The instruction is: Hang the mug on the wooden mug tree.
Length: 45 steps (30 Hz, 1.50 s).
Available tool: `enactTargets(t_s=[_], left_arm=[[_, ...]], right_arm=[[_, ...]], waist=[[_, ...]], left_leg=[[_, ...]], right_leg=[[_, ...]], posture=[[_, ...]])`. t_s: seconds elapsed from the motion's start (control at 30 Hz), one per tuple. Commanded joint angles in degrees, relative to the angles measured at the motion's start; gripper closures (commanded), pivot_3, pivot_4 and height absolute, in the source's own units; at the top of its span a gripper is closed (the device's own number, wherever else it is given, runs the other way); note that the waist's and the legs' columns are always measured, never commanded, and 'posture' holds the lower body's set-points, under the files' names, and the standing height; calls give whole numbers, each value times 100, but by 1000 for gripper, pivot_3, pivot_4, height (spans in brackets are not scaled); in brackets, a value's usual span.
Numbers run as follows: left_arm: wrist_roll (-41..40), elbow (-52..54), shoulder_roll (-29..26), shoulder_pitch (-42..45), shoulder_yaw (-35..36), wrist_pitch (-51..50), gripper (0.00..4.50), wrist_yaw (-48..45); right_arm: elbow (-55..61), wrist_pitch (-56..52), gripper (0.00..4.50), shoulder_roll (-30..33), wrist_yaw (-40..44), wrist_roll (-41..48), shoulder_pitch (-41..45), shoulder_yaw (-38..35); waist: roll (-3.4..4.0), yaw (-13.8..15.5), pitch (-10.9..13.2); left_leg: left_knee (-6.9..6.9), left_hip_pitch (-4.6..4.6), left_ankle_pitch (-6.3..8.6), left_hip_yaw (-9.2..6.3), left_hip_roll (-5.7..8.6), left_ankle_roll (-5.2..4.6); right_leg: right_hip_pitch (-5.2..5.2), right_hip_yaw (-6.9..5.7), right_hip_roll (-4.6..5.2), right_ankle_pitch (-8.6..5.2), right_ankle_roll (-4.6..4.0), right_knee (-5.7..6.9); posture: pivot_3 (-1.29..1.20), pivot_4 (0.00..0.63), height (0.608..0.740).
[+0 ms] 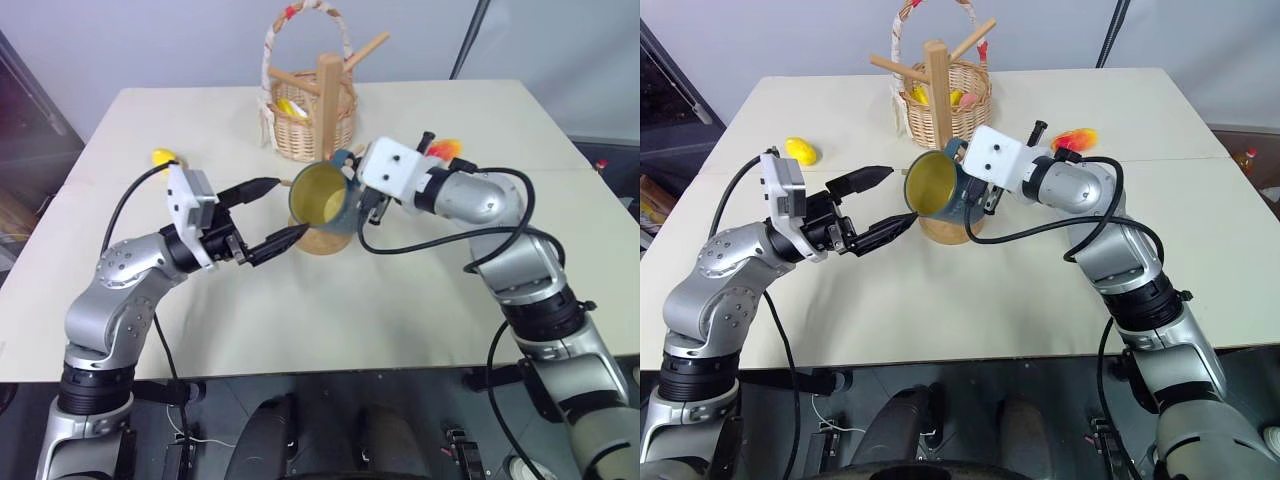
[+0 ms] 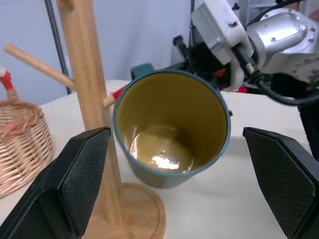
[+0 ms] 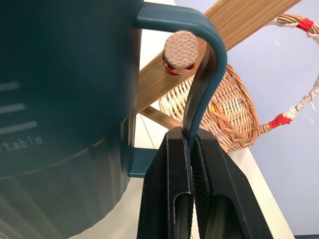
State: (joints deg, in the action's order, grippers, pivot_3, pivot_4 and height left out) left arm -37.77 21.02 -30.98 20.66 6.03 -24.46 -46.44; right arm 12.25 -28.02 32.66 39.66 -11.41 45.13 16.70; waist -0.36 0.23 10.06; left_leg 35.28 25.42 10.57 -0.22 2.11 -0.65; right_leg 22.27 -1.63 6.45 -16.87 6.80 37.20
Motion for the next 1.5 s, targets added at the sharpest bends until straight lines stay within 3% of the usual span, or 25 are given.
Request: enactTargets(t_s=[0.03,0.13,0.3,0.5,0.73,0.9,1.1,1.5], left_arm=[[-93,200,-68,43,136,19,0,7],[-91,175,-63,54,108,41,0,12],[-71,119,-55,74,95,75,0,-7],[-30,12,-66,57,117,102,0,-22],[349,-537,-24,-193,545,346,0,519],[690,-1185,259,-508,868,724,0,1051],[1213,-1819,653,-1027,1181,1192,0,1887],[1298,-1531,832,-1850,1374,1261,0,2286]], right_arm=[[78,93,4477,-46,-55,-95,203,-74],[36,107,3543,-108,-69,-83,221,-106],[35,235,956,-93,-183,-220,275,-154],[589,277,956,340,124,-23,79,-519],[1367,-205,956,644,264,909,-1183,-2024],[1178,-10,956,-331,-161,1919,-2436,-3014],[312,832,956,-1098,-293,2517,-3347,-3240],[-767,1676,956,-1123,-144,2824,-3525,-3030]], waist=[[0,1,0],[0,0,0],[0,-4,0],[0,7,0],[-3,45,0],[-5,27,-2],[-4,19,-2],[-4,33,-2]], left_leg=[[0,0,0,0,0,0],[0,0,0,0,0,0],[0,-1,0,0,0,0],[0,0,0,0,0,0],[-1,-1,0,-1,0,0],[-4,-4,1,1,-2,0],[-3,-5,1,1,-2,0],[-4,-6,2,0,-2,2]], right_leg=[[0,0,0,0,0,0],[-1,0,0,0,0,0],[0,0,-2,0,0,1],[0,0,-1,0,0,0],[-5,0,2,0,1,-4],[-3,2,6,0,0,-1],[-4,2,5,1,1,2],[-2,2,23,0,-1,1]], posture=[[0,150,740],[0,150,740],[0,150,740],[0,150,740],[0,150,740],[0,150,740],[0,150,740],[0,150,740]])
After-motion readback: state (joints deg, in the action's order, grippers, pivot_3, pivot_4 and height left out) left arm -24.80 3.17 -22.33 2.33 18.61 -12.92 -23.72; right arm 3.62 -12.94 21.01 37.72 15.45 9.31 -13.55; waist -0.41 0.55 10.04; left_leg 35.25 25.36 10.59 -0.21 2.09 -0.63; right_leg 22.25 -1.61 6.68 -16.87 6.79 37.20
